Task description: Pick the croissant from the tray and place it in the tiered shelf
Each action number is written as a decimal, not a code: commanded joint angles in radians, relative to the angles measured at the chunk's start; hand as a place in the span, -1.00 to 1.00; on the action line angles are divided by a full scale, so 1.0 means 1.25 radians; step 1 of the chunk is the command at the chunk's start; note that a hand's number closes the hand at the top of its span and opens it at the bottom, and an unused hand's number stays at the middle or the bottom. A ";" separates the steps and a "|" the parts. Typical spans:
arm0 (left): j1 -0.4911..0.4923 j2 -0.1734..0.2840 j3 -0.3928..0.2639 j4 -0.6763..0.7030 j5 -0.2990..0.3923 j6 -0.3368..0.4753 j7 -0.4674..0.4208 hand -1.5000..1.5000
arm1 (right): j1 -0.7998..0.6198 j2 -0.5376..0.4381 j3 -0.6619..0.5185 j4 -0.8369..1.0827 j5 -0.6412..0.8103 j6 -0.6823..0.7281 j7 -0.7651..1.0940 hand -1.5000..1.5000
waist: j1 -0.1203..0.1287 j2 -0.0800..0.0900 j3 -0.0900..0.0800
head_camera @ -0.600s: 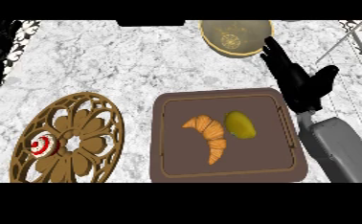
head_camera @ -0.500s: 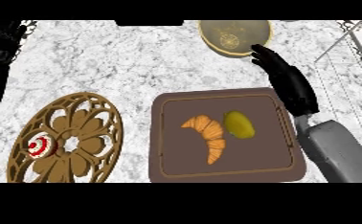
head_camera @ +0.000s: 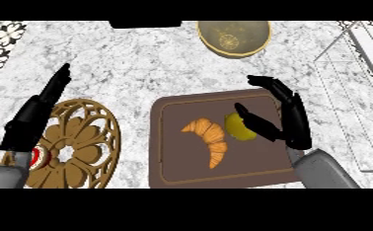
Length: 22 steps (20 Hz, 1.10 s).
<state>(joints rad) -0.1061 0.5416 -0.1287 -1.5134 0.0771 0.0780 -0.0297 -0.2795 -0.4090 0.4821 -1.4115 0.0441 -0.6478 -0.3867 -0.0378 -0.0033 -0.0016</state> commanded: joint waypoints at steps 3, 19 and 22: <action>0.037 -0.061 -0.050 0.061 -0.050 0.012 -0.078 0.00 | 0.129 0.053 0.134 -0.032 0.194 -0.149 -0.156 -1.00 | 0.016 0.000 0.000; 0.044 -0.026 0.003 0.093 -0.031 -0.013 -0.087 0.00 | 0.326 0.045 0.055 -0.064 0.901 -0.130 0.366 -1.00 | -0.031 -0.012 -0.011; 0.052 -0.042 -0.006 0.091 -0.037 -0.003 -0.091 0.00 | 0.343 0.108 0.067 -0.098 1.017 -0.026 0.463 -1.00 | -0.024 -0.011 -0.011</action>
<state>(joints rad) -0.0459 0.4976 -0.1342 -1.4018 0.0330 0.0701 -0.1379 0.1201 -0.3362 0.5748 -1.5213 1.1365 -0.8006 0.0540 -0.0697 -0.0217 -0.0167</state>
